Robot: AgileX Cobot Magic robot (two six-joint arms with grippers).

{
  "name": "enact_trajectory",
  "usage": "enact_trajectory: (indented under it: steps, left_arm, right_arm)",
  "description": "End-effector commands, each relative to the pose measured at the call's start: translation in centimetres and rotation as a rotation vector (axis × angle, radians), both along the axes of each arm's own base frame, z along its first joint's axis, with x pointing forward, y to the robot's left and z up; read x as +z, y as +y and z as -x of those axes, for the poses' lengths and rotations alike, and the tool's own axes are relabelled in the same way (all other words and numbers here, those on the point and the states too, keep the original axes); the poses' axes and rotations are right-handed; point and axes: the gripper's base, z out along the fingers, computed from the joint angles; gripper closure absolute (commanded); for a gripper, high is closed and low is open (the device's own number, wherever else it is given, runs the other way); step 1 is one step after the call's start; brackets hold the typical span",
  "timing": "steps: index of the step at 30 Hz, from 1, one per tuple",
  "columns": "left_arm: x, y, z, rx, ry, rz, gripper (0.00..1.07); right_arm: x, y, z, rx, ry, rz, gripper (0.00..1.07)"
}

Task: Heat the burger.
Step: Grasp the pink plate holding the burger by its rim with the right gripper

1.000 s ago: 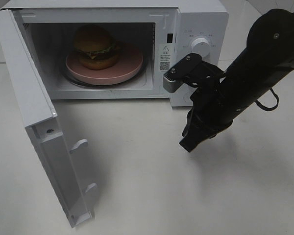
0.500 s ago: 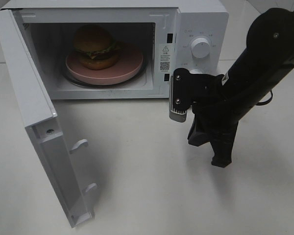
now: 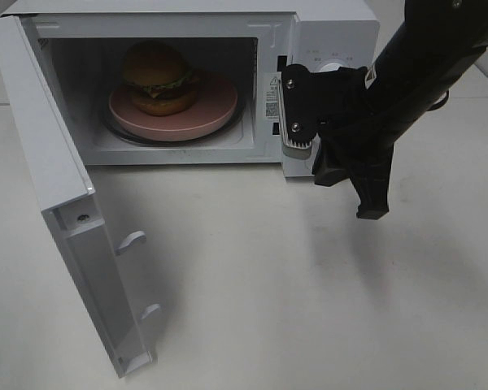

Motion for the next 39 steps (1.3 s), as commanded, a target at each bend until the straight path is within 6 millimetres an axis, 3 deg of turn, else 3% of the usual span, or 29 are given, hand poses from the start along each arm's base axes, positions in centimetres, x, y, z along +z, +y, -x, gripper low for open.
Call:
enact_trajectory:
  steps: [1,2,3,4,5,6,7,8,9,10,12,28,32,39]
  left_arm:
    - [0.0,-0.1,0.2,0.000,-0.025,0.006,0.09]
    - [0.0,-0.1,0.2,0.000,-0.025,0.006,0.09]
    - [0.0,-0.1,0.2,0.000,-0.025,0.006,0.09]
    - [0.0,-0.1,0.2,0.000,-0.025,0.006,0.09]
    - [0.0,-0.1,0.2,0.000,-0.025,0.006,0.09]
    - [0.0,-0.1,0.2,0.000,-0.025,0.006,0.09]
    - [0.0,-0.1,0.2,0.000,-0.025,0.006,0.09]
    - [0.0,-0.1,0.2,0.000,-0.025,0.006,0.09]
    - [0.0,-0.1,0.2,0.000,-0.025,0.006,0.09]
    - [0.0,-0.1,0.2,0.000,-0.025,0.006,0.09]
    - [0.0,-0.1,0.2,0.000,-0.025,0.006,0.09]
    - [0.0,-0.1,0.2,0.000,-0.025,0.006,0.09]
    - [0.0,-0.1,0.2,0.000,-0.025,0.006,0.09]
    - [0.0,-0.1,0.2,0.000,-0.025,0.006,0.09]
  right_arm:
    - [0.9,0.0,-0.4,0.019,-0.031,0.015,0.85]
    - [1.1,0.0,-0.5,0.022,-0.044,0.019,0.80]
    - [1.6,0.4,-0.6,0.045,-0.076,0.032,0.66]
    - [1.6,0.4,-0.6,0.045,-0.076,0.032,0.66]
    - [1.8,0.5,-0.7,0.060,-0.095,0.044,0.59]
    - [2.1,1.0,-0.8,0.083,-0.135,0.057,0.44]
    - [2.1,1.0,-0.8,0.083,-0.135,0.057,0.44]
    - [2.3,1.2,-0.9,0.086,-0.154,0.052,0.37]
    - [2.7,1.7,-1.0,0.077,-0.188,0.032,0.22]
    - [2.7,1.7,-1.0,0.077,-0.188,0.032,0.22]
    - [3.0,2.5,-1.1,0.073,-0.208,0.020,0.09]
    - [2.1,7.4,-2.8,0.200,-0.276,0.091,0.10]
    - [1.3,9.1,-3.8,0.225,-0.286,0.096,0.11]
    - [0.3,10.4,-5.4,0.212,-0.286,0.094,0.12]
